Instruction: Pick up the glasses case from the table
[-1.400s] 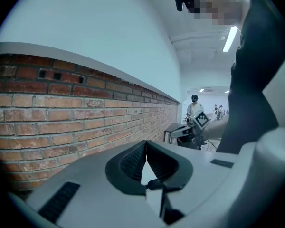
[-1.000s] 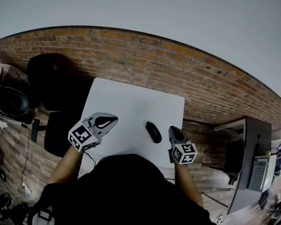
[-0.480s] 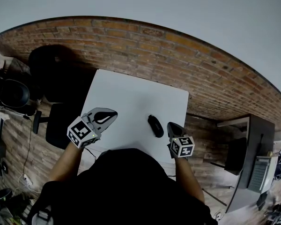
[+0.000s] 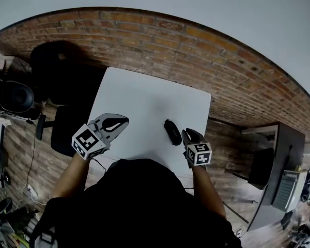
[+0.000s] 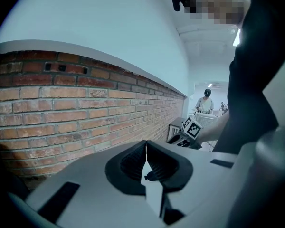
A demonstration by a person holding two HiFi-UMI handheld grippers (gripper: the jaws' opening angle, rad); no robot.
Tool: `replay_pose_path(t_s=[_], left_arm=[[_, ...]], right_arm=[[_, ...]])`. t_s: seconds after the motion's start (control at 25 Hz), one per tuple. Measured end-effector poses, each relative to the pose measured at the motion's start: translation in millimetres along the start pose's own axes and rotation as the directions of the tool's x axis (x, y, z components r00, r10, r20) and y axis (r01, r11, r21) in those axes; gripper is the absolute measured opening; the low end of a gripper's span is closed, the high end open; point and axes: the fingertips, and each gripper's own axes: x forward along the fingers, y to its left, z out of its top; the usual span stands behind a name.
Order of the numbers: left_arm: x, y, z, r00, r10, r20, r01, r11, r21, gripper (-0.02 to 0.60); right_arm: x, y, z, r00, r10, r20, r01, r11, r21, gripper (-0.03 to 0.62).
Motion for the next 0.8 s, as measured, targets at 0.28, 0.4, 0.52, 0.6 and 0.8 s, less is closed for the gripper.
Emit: replay_pose_path(t_s=[0.28,0.4,0.52,0.6,0.8], left_arm=[[5.5,1.5,-6.6,1.000,-0.009,-0.012,0.009,1.000,-0.018,0.012],[7.2,4.6,-9.6,1.000,-0.009,-0.018,0.009,1.000,-0.023,0.012],[7.3,7.7,-12.5,1.000,-0.006,-0.023,0.005,1.000,-0.030,0.012],[7.3,10.1,-14.7,1.000,-0.001,-0.025,0.000,0.999,-0.039,0.012],[6.7,13.3,-18.4,0.999,0.008,-0.031,-0.010,0.999,-0.052,0.012]], right_arm=[[16.7,-1.4,-22.9,0.997,0.007,-0.082,-0.010,1.000,-0.027,0.123],[25.2,-4.1,-34.7,0.993,0.012,-0.115,-0.014,1.000,-0.016,0.147],[32.8,-6.3,-49.2,0.987,0.016,-0.160,-0.019,1.000,-0.019,0.166],[38.2,-7.4,-60.6,0.980,0.020,-0.196,-0.026,0.999,-0.030,0.187],[50.6,-9.9,-82.5,0.965,0.025,-0.261,-0.039,0.998,-0.045,0.230]])
